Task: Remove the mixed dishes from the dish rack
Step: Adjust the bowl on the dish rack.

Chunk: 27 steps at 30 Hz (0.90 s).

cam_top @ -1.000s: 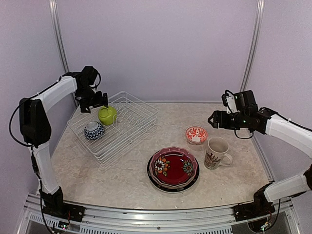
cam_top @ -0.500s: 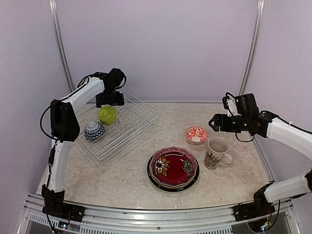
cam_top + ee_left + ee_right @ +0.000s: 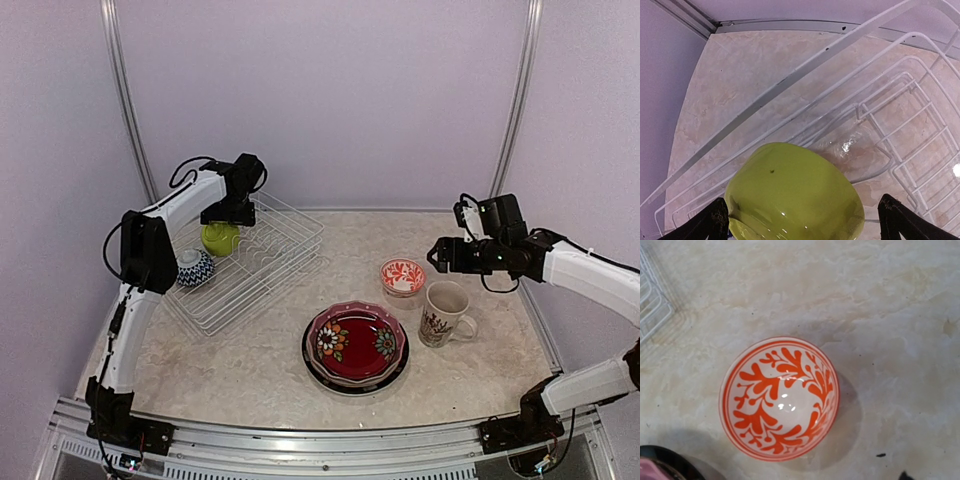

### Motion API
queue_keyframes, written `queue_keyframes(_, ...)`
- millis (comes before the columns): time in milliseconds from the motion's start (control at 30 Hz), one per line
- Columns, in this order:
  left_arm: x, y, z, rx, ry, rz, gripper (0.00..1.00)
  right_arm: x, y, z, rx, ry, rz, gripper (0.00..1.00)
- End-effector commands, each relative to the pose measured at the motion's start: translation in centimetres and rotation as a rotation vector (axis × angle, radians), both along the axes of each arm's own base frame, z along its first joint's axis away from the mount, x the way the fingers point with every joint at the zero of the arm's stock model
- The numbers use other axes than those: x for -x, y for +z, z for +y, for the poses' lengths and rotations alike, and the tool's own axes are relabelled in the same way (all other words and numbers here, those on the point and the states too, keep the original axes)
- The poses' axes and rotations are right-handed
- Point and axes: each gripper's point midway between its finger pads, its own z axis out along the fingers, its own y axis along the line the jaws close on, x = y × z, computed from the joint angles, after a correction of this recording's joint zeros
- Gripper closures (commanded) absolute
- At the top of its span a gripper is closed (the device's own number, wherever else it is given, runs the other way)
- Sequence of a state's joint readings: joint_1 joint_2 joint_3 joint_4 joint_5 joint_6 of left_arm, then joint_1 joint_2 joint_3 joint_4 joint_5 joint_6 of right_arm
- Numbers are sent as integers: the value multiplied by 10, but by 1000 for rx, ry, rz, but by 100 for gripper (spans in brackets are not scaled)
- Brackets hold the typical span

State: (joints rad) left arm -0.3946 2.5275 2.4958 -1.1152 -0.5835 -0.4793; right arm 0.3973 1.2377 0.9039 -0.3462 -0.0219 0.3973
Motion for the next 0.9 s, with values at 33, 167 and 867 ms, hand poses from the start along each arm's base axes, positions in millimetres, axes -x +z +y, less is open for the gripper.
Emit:
queue_keyframes(33, -5, -6, 5, -102, -25, 7, 1, -5, 7, 3, 5, 7, -23, 18)
queue_keyframes(167, 0, -19, 2, -100, -54, 60, 1, -7, 8, 5, -2, 11, -24, 18)
queue_keyframes(867, 36, 17, 14, 3, -1, 70, 15, -4, 9, 7, -26, 12, -20, 18)
